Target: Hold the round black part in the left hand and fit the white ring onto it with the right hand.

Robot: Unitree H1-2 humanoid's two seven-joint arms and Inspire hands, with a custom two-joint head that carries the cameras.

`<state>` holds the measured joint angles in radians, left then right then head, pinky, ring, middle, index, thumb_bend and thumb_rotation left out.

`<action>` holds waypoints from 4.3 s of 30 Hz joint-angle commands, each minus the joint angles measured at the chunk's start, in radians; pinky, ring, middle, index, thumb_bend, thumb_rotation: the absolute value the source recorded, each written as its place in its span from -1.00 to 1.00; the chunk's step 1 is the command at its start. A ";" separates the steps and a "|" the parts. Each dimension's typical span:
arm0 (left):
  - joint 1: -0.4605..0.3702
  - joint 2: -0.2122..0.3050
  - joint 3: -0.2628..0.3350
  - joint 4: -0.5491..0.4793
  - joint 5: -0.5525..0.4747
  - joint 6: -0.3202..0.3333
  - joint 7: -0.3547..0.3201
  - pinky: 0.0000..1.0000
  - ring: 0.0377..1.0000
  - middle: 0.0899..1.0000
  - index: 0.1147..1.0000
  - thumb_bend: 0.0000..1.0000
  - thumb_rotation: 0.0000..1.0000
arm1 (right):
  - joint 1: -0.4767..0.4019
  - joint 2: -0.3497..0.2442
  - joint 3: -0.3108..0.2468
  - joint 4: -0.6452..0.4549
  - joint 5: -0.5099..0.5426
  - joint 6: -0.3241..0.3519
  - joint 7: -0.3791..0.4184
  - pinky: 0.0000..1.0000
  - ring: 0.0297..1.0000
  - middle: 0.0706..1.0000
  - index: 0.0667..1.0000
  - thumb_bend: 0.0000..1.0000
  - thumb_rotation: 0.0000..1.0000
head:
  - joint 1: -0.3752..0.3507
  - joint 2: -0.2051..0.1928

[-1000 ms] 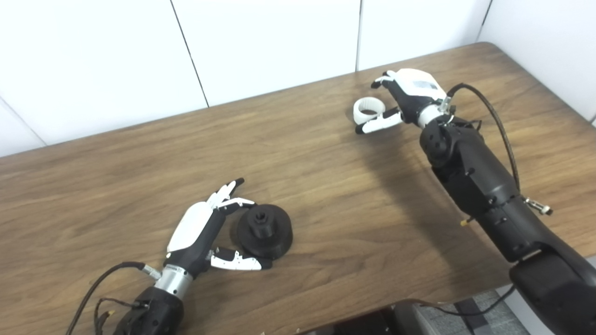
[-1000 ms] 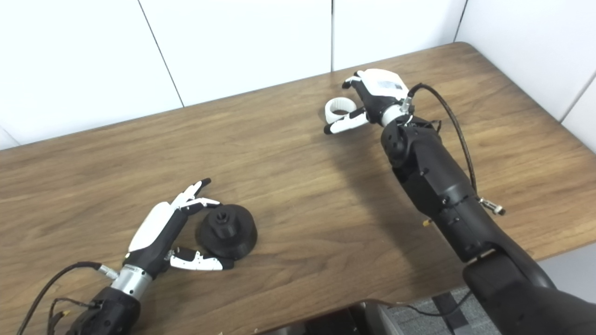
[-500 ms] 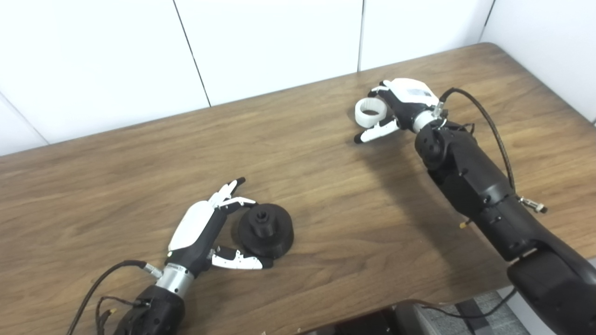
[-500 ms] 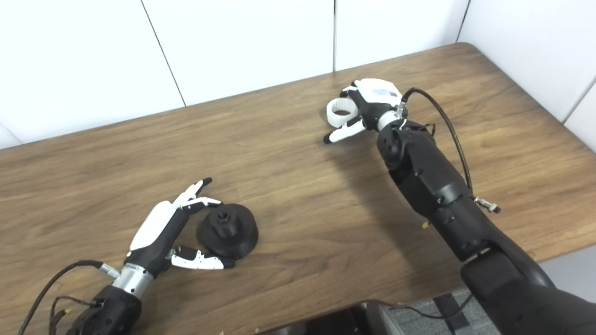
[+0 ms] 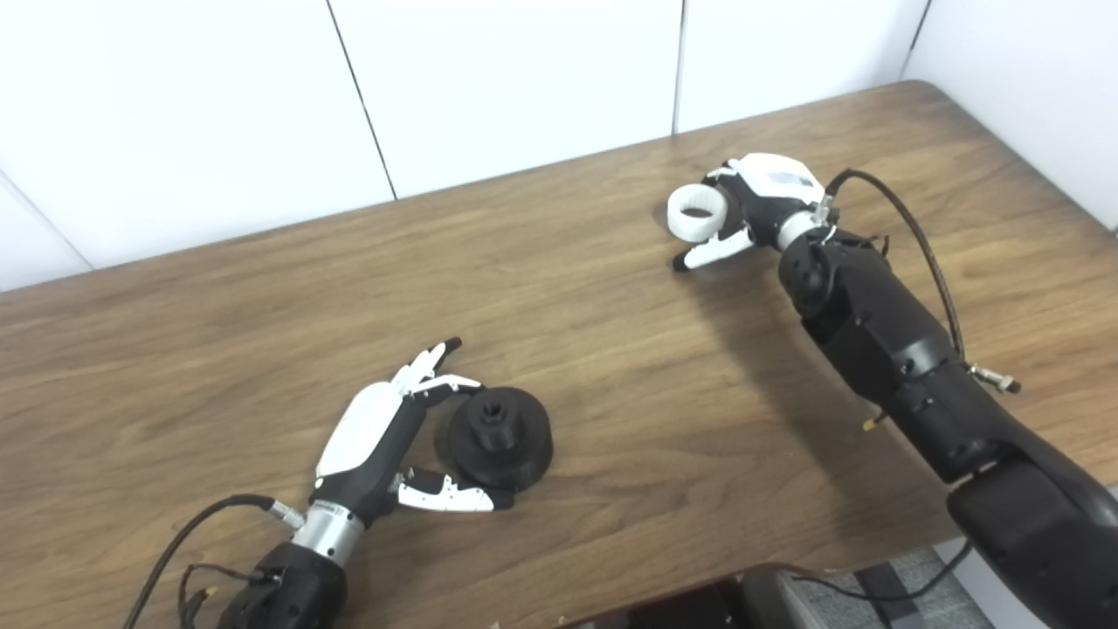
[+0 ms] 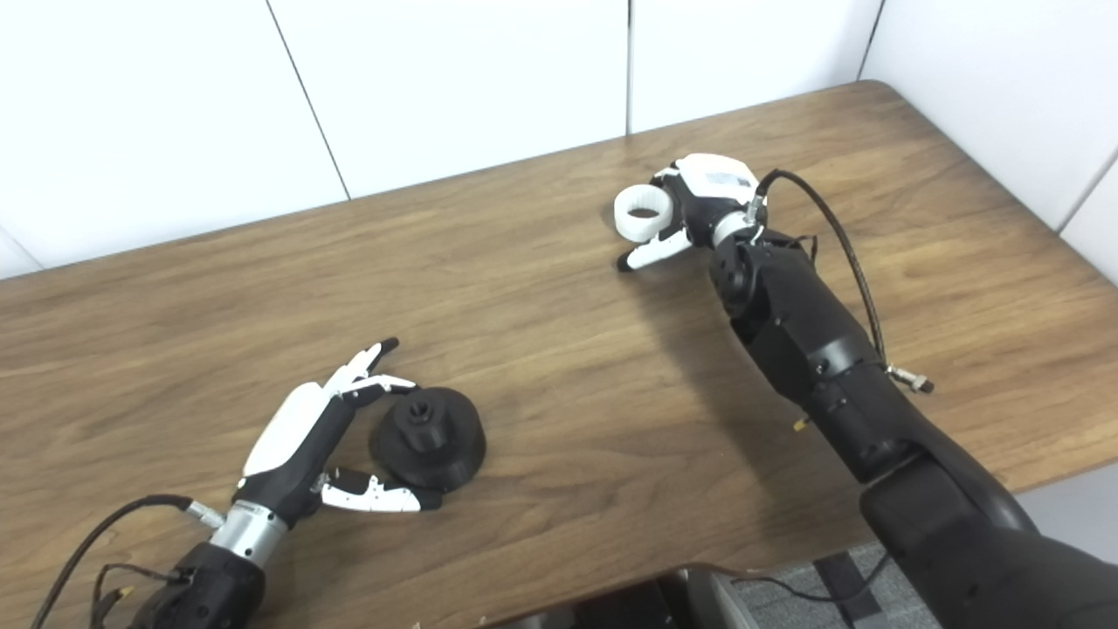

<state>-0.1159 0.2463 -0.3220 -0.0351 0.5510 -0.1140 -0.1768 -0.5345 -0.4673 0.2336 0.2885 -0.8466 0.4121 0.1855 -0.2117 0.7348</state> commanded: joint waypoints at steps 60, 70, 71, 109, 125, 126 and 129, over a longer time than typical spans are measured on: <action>-0.049 -0.014 0.011 -0.024 0.018 0.028 -0.003 0.99 1.00 1.00 0.19 0.90 -0.29 | -0.002 -0.026 -0.089 -0.300 0.123 -0.113 -0.199 0.63 0.64 0.70 -0.09 0.03 -0.68 | 0.131 0.036; -0.065 -0.058 -0.002 -0.022 0.072 0.042 0.011 0.97 1.00 1.00 0.18 0.90 -0.25 | 0.035 -0.017 -0.112 -0.374 0.165 -0.142 -0.180 0.63 0.63 0.67 -0.09 0.04 -0.69 | 0.252 0.057; -0.065 -0.059 -0.001 -0.022 0.075 0.042 0.012 0.97 1.00 1.00 0.18 0.91 -0.25 | 0.039 -0.017 -0.111 -0.377 0.166 -0.151 -0.180 0.62 0.62 0.67 -0.09 0.04 -0.69 | 0.252 0.058; -0.085 -0.069 0.016 -0.016 0.067 0.056 0.004 0.97 1.00 1.00 0.18 0.92 -0.27 | 0.331 0.117 -0.036 -0.845 0.149 -0.224 0.064 0.80 0.67 0.68 -0.09 0.03 -0.69 | 0.232 0.075; -0.080 -0.082 0.001 -0.023 0.082 0.072 0.001 1.00 1.00 1.00 0.18 0.91 -0.31 | 0.339 0.205 0.045 -0.803 0.120 -0.236 0.113 0.78 0.69 0.68 -0.09 0.04 -0.68 | 0.236 0.085; -0.078 -0.084 0.000 -0.024 0.083 0.074 0.001 1.00 1.00 1.00 0.18 0.91 -0.31 | 0.338 0.210 0.048 -0.799 0.118 -0.238 0.114 0.79 0.70 0.68 -0.09 0.04 -0.68 | 0.237 0.085; -0.074 -0.089 -0.003 -0.024 0.081 0.077 0.001 1.00 1.00 1.00 0.17 0.91 -0.31 | 0.331 0.223 0.058 -0.786 0.113 -0.239 0.121 0.81 0.70 0.69 -0.09 0.03 -0.68 | 0.238 0.087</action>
<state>-0.1584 0.1626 -0.3268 -0.0346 0.6312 -0.0303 -0.1941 -0.1604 -0.2531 0.2911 -0.4827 -0.7294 0.1995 0.3099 0.0261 0.8207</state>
